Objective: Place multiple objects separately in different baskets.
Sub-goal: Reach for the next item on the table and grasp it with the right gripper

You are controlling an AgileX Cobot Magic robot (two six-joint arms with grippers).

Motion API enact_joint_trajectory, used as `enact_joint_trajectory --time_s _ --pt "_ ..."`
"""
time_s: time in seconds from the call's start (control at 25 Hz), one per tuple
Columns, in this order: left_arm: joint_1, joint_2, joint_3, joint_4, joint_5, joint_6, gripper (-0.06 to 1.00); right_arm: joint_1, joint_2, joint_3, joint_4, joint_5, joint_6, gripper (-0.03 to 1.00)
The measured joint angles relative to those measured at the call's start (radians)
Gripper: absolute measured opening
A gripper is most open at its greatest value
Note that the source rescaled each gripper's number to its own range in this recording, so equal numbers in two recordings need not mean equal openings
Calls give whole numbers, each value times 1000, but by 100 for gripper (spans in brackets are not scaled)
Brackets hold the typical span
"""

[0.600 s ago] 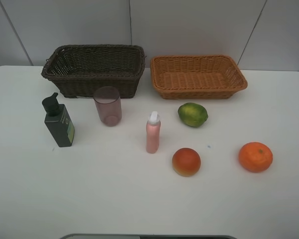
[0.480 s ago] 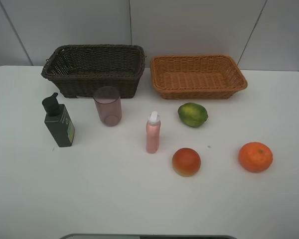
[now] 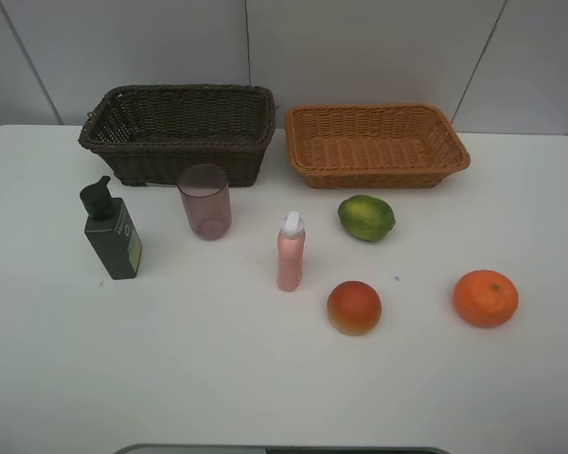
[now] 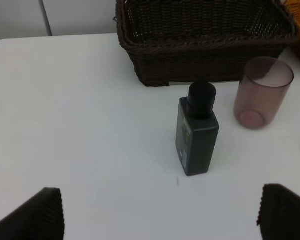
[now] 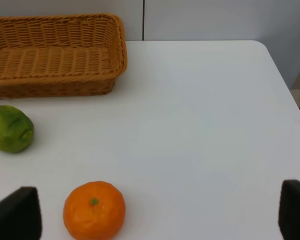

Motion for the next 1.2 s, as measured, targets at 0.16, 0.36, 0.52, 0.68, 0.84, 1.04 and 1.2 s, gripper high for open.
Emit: enact_joint_trajectory --time_s 0.16,0.36,0.52,0.68,0.84,1.04,1.2 --pt "0 0 0 0 0 0 100 0 0 0 0 0 0 100" --pt "0 0 0 0 0 0 100 0 0 0 0 0 0 100" --pt "0 0 0 0 0 0 100 0 0 0 0 0 0 100" --pt "0 0 0 0 0 0 100 0 0 0 0 0 0 100" --pt "0 0 0 0 0 0 100 0 0 0 0 0 0 100" --pt "0 0 0 0 0 0 100 0 0 0 0 0 0 100" --pt "0 0 0 0 0 0 100 0 0 0 0 0 0 100"
